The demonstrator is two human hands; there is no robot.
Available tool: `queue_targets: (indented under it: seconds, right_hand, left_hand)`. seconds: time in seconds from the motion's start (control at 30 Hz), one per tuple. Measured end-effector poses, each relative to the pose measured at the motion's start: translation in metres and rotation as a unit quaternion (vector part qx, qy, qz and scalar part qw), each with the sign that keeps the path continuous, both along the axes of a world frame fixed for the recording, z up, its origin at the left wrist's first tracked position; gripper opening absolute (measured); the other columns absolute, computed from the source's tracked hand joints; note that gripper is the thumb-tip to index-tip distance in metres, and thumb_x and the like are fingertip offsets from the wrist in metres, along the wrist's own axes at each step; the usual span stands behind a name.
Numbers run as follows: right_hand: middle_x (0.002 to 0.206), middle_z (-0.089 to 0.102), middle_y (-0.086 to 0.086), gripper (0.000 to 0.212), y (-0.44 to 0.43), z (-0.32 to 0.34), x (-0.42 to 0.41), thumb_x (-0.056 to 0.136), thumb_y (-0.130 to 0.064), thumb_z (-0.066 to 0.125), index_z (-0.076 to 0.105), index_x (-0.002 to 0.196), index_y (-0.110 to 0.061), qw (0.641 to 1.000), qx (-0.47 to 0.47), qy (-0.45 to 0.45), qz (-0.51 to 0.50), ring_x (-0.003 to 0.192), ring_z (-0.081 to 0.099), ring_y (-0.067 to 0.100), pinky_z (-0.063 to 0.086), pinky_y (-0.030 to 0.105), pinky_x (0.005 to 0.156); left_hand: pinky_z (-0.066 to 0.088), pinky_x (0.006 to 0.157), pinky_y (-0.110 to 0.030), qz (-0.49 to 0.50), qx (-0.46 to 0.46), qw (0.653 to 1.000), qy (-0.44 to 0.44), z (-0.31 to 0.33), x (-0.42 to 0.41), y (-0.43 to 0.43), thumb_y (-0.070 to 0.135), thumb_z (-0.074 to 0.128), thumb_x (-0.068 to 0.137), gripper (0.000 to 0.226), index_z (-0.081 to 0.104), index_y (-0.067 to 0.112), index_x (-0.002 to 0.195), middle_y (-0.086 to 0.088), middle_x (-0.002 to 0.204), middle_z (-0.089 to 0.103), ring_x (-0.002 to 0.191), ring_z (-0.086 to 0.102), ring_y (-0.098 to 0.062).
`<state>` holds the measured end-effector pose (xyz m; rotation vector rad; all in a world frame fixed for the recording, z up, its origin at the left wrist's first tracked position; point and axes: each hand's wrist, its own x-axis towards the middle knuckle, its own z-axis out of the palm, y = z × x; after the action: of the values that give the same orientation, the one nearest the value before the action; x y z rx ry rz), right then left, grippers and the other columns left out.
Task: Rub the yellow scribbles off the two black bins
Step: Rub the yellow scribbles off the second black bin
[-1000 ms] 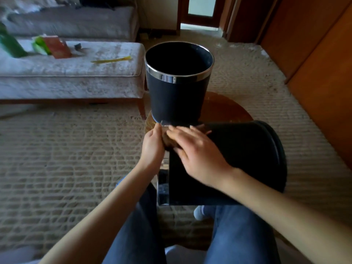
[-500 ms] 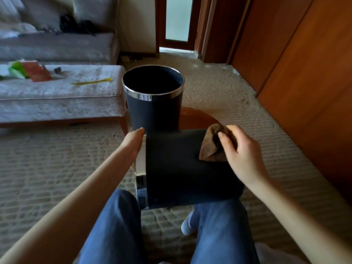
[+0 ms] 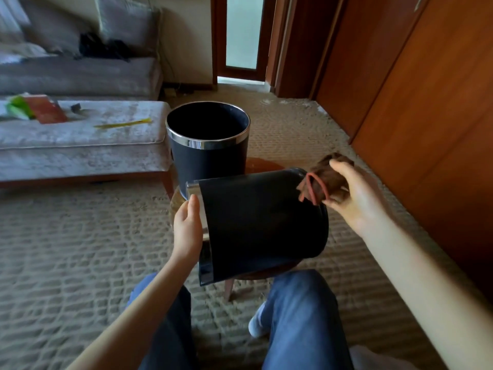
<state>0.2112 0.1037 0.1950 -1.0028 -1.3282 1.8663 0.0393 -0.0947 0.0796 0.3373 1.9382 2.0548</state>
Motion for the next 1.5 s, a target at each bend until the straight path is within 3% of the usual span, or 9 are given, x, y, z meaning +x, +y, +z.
queue_targets:
  seconds: [0.1,0.2,0.3,0.5,0.67,0.93,1.27,1.4,1.5]
  right_hand:
    - [0.102,0.068,0.000,0.018,0.004,-0.008,-0.006,0.092,-0.035,0.065,0.062,0.101,-0.019,0.966,0.230,-0.092,-0.067,0.096,0.066,0.016,0.053,0.034,0.080]
    - [0.097,0.058,0.003,0.023,0.008,-0.033,-0.014,0.090,-0.031,0.066,0.058,0.097,-0.010,0.855,0.467,-0.213,-0.074,0.092,0.058,0.024,0.040,0.030,0.072]
    - [0.108,0.058,0.009,0.029,0.001,-0.066,-0.028,0.089,-0.019,0.065,0.055,0.114,-0.008,0.807,0.520,-0.280,-0.007,0.104,0.058,0.031,0.044,0.035,0.081]
    - [0.136,0.058,0.011,0.058,0.004,-0.104,-0.036,0.096,-0.052,0.044,0.054,0.135,-0.011,0.672,0.662,-0.319,0.092,0.127,0.054,0.028,0.041,0.049,0.106]
    - [0.147,0.047,0.016,0.062,-0.002,-0.118,-0.036,0.100,-0.056,0.027,0.049,0.140,-0.014,0.654,0.660,-0.361,0.075,0.137,0.043,0.033,0.028,0.059,0.112]
    - [0.137,0.058,0.009,0.061,0.025,-0.091,-0.094,0.098,-0.053,0.018,0.058,0.130,-0.020,0.654,0.529,-0.527,0.118,0.130,0.049,0.029,0.018,0.058,0.116]
    - [0.146,0.047,0.015,0.050,-0.143,-0.112,-0.079,0.095,-0.036,0.038,0.051,0.141,-0.022,0.636,0.690,-0.262,0.226,0.136,0.042,0.030,0.020,0.055,0.118]
    - [0.150,0.045,0.009,0.051,-0.081,-0.117,-0.040,0.094,-0.035,0.042,0.048,0.144,-0.025,0.618,0.708,-0.281,0.197,0.137,0.044,0.025,0.016,0.060,0.118]
    - [0.145,0.051,0.009,0.047,-0.002,-0.112,-0.008,0.097,-0.036,0.039,0.053,0.139,-0.021,0.634,0.680,-0.350,0.116,0.132,0.050,0.028,0.022,0.066,0.113]
  left_hand:
    - [0.053,0.088,-0.045,0.014,-0.007,1.000,-0.006,-0.013,0.002,-0.008,0.041,0.041,0.105,0.040,0.070,0.015,0.095,-0.005,0.092,0.072,0.088,0.067,-0.018]
    - [0.055,0.084,-0.051,0.017,-0.012,1.000,-0.005,-0.022,0.008,-0.017,0.044,0.040,0.105,0.041,0.070,0.017,0.095,-0.010,0.095,0.073,0.090,0.069,-0.023]
    - [0.054,0.082,-0.030,-0.001,0.001,1.000,-0.011,-0.020,0.015,-0.021,0.038,0.038,0.106,0.039,0.071,0.017,0.104,0.000,0.098,0.075,0.095,0.070,-0.011]
    - [0.048,0.102,-0.042,-0.017,-0.016,0.988,-0.153,-0.012,-0.030,-0.011,0.054,0.044,0.098,0.045,0.068,0.020,0.114,-0.003,0.116,0.072,0.110,0.065,-0.023]
    - [0.042,0.083,-0.029,0.020,-0.107,0.985,-0.132,-0.002,-0.039,0.009,0.044,0.035,0.104,0.052,0.056,0.010,0.136,-0.004,0.113,0.063,0.096,0.057,-0.015]
    - [0.043,0.071,-0.012,0.029,-0.054,0.995,-0.074,-0.009,0.004,-0.015,0.041,0.033,0.106,0.040,0.069,0.025,0.100,0.015,0.094,0.070,0.089,0.063,0.008]
    - [0.052,0.070,-0.020,0.021,-0.017,0.997,-0.079,-0.013,0.009,-0.019,0.035,0.033,0.108,0.046,0.069,0.015,0.089,0.003,0.079,0.074,0.073,0.069,-0.003]
    - [0.040,0.055,-0.016,0.059,-0.064,0.994,-0.060,-0.016,0.013,-0.018,0.039,0.035,0.106,0.043,0.052,0.019,0.073,0.007,0.065,0.048,0.051,0.044,0.005]
    - [0.039,0.058,-0.020,0.046,-0.068,0.995,-0.065,-0.017,0.014,-0.021,0.041,0.034,0.106,0.040,0.053,0.014,0.084,0.000,0.074,0.050,0.070,0.046,-0.007]
